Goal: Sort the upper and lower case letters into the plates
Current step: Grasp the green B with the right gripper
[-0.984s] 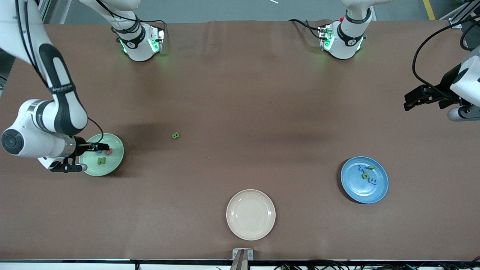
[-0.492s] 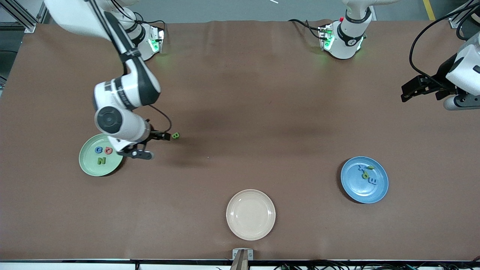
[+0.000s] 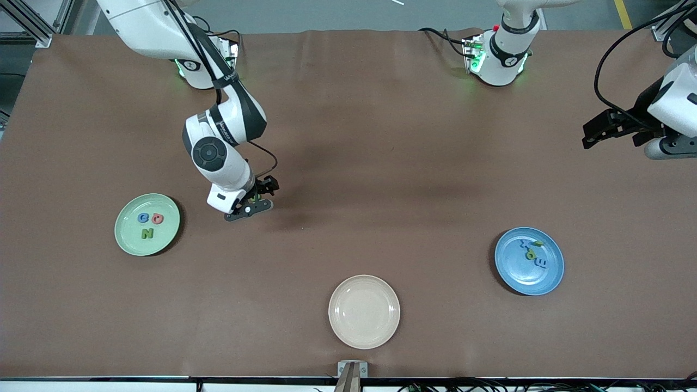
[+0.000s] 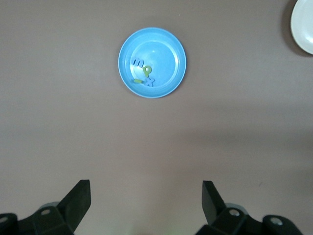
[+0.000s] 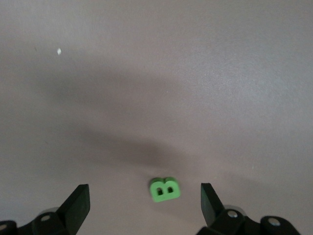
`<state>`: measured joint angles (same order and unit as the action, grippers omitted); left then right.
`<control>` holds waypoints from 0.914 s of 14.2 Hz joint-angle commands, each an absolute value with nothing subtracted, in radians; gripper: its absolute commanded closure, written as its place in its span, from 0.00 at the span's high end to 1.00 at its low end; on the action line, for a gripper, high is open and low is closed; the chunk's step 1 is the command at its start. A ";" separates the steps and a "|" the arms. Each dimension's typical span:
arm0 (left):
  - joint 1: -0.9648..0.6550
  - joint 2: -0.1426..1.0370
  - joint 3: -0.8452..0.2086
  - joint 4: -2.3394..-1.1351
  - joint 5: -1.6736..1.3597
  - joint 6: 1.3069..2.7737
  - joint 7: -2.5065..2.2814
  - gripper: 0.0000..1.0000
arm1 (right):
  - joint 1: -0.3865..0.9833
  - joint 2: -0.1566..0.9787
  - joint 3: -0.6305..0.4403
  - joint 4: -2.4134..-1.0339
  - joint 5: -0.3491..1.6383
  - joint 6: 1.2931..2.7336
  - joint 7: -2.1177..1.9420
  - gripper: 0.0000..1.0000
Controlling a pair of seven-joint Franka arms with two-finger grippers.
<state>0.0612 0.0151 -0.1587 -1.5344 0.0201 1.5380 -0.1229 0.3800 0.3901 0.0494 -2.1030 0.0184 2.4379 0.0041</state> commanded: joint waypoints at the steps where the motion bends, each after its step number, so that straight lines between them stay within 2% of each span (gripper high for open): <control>1: 0.058 -0.008 -0.164 -1.562 0.012 1.566 -0.112 1.00 | 0.347 0.387 0.049 -2.160 0.018 2.499 -0.118 1.00; 4: 0.063 -0.006 -0.164 -1.563 0.012 1.566 -0.113 1.00 | 0.353 0.400 0.049 -2.212 0.017 2.598 -0.121 1.00; 9: 0.063 -0.003 -0.164 -1.568 0.012 1.565 -0.114 1.00 | 0.353 0.423 0.049 -2.226 0.017 2.603 -0.121 1.00; 10: 0.063 -0.005 -0.164 -1.568 0.012 1.565 -0.114 1.00 | 0.353 0.428 0.049 -2.226 0.017 2.605 -0.121 0.98; 13: 0.063 -0.005 -0.164 -1.565 0.014 1.566 -0.113 1.00 | 0.353 0.439 0.049 -2.224 0.017 2.606 -0.121 0.80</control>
